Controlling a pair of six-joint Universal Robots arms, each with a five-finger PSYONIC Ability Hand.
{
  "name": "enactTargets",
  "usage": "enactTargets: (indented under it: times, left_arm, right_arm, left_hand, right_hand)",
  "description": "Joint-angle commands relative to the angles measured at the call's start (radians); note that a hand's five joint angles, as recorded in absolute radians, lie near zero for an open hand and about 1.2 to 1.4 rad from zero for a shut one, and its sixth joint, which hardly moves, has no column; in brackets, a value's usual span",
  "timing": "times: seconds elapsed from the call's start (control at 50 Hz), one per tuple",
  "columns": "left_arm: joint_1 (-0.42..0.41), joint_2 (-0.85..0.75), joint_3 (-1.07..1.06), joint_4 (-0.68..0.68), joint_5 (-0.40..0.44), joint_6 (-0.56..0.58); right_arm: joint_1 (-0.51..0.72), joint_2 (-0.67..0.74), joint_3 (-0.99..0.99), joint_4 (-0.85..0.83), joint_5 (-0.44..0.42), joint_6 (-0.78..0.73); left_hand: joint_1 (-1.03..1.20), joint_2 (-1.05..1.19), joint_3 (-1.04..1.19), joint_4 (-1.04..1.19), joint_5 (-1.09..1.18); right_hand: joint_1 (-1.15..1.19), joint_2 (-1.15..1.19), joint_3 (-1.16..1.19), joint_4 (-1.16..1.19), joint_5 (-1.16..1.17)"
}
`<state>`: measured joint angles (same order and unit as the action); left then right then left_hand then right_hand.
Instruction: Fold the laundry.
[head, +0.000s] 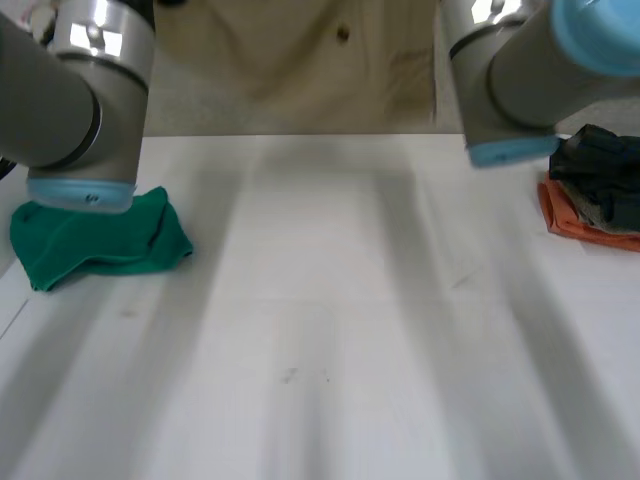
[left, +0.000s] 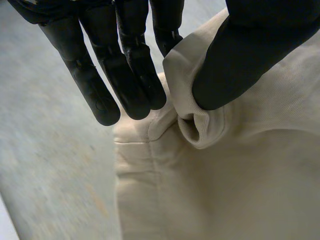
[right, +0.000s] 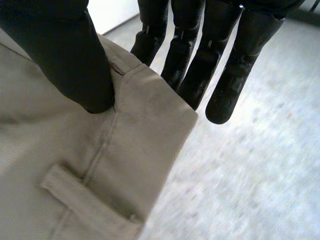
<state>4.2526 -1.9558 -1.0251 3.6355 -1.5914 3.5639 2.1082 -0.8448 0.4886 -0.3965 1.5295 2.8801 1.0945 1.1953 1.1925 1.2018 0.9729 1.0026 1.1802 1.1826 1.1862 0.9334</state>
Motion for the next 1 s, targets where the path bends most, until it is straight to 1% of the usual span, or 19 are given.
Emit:
enactTargets:
  times: [0.02,0.04,0.1,0.16,0.22,0.3,0.38,0.42,0.44,0.5,0.52,0.6,0.7,0.78,0.82,0.86,0.92,0.94,1.0]
  left_arm:
    - [-0.052,0.03,-0.125,0.018,-0.028,0.001]
    - [-0.053,0.032,-0.13,0.018,-0.028,0.001]
    - [-0.06,0.057,-0.252,0.017,-0.032,0.0]
    - [-0.089,0.04,-0.428,0.025,-0.025,0.0]
    - [-0.114,-0.009,-0.509,0.029,-0.024,0.001]
    - [-0.143,-0.107,-0.572,0.012,-0.036,0.001]
    - [-0.166,-0.13,-0.621,-0.015,-0.054,0.003]
    - [-0.169,-0.124,-0.642,-0.038,-0.07,0.003]
    - [-0.168,-0.098,-0.659,-0.064,-0.084,0.004]
    - [-0.165,-0.043,-0.678,-0.098,-0.096,0.001]
    - [-0.163,-0.01,-0.693,-0.115,-0.097,0.0]
    - [-0.152,0.064,-0.736,-0.144,-0.094,0.0]
    - [-0.132,0.147,-0.788,-0.158,-0.088,-0.003]
    - [-0.076,0.199,-0.825,-0.158,-0.079,-0.002]
    - [-0.047,0.215,-0.839,-0.159,-0.058,0.0]
    - [0.007,0.222,-0.857,-0.161,0.026,0.003]
    - [0.061,0.224,-0.866,-0.161,0.111,0.004]
    - [0.099,0.224,-0.872,-0.163,0.172,0.004]
    - [0.157,0.221,-0.874,-0.161,0.257,0.006]
  right_arm:
    - [-0.016,-0.091,0.119,-0.011,-0.064,-0.001]
    - [-0.022,-0.112,0.196,-0.011,-0.093,-0.002]
    - [-0.04,-0.128,0.348,0.008,-0.123,-0.002]
    - [-0.045,-0.128,0.508,0.045,-0.12,-0.002]
    - [-0.044,-0.116,0.652,0.076,-0.112,-0.016]
    - [-0.045,-0.08,0.794,0.102,-0.109,-0.068]
    - [-0.059,-0.074,0.889,0.119,-0.098,-0.136]
    - [-0.071,-0.079,0.918,0.133,-0.092,-0.154]
    - [-0.082,-0.082,0.945,0.149,-0.088,-0.165]
    - [-0.086,-0.095,0.988,0.18,-0.088,-0.168]
    - [-0.086,-0.105,1.001,0.186,-0.088,-0.168]
    - [-0.09,-0.19,1.074,0.203,-0.101,-0.168]
    - [-0.099,-0.255,1.157,0.203,-0.111,-0.167]
    - [-0.111,-0.289,1.208,0.199,-0.112,-0.167]
    - [-0.132,-0.303,1.237,0.193,-0.12,-0.167]
    - [-0.161,-0.306,1.259,0.189,-0.144,-0.167]
    - [-0.183,-0.306,1.272,0.189,-0.176,-0.167]
    - [-0.189,-0.306,1.275,0.188,-0.19,-0.167]
    - [-0.191,-0.306,1.274,0.188,-0.196,-0.167]
  left_hand:
    - [0.302,0.201,0.204,0.194,0.249]
    - [0.302,0.201,0.204,0.194,0.249]
    - [0.302,0.201,0.204,0.194,0.249]
    - [0.302,0.201,0.204,0.194,0.249]
    - [0.302,0.201,0.204,0.194,0.249]
    - [0.302,0.201,0.204,0.194,0.249]
    - [0.288,0.187,0.19,0.18,0.235]
    - [0.194,0.093,0.096,0.087,0.141]
    - [0.066,-0.035,-0.032,-0.042,0.013]
    - [-0.111,-0.212,-0.209,-0.219,-0.164]
    - [-0.301,-0.402,-0.399,-0.408,-0.354]
    - [-0.762,-0.863,-0.86,-0.87,-0.815]
    - [-0.802,-0.903,-0.9,-0.909,-0.855]
    - [-0.802,-0.903,-0.9,-0.909,-0.855]
    - [-0.793,-0.894,-0.891,-0.9,-0.846]
    - [-0.775,-0.876,-0.873,-0.883,-0.828]
    - [-0.767,-0.867,-0.865,-0.874,-0.819]
    - [-0.755,-0.856,-0.853,-0.862,-0.808]
    - [-0.749,-0.85,-0.847,-0.856,-0.802]
  right_hand:
    - [0.394,0.216,0.214,0.21,0.288]
    - [0.394,0.216,0.214,0.21,0.288]
    - [0.394,0.216,0.214,0.21,0.288]
    - [0.394,0.216,0.214,0.21,0.288]
    - [0.394,0.216,0.214,0.21,0.288]
    - [0.394,0.216,0.214,0.21,0.288]
    - [0.394,0.216,0.214,0.21,0.288]
    - [0.394,0.216,0.214,0.21,0.288]
    - [0.394,0.216,0.214,0.21,0.288]
    - [0.394,0.216,0.214,0.21,0.288]
    - [0.394,0.216,0.214,0.21,0.288]
    - [0.394,0.216,0.214,0.21,0.288]
    - [0.394,0.216,0.214,0.21,0.288]
    - [0.394,0.216,0.214,0.21,0.288]
    - [0.394,0.216,0.214,0.21,0.288]
    - [0.394,0.216,0.214,0.21,0.288]
    - [0.394,0.216,0.214,0.21,0.288]
    - [0.394,0.216,0.214,0.21,0.288]
    - [0.394,0.216,0.214,0.21,0.288]
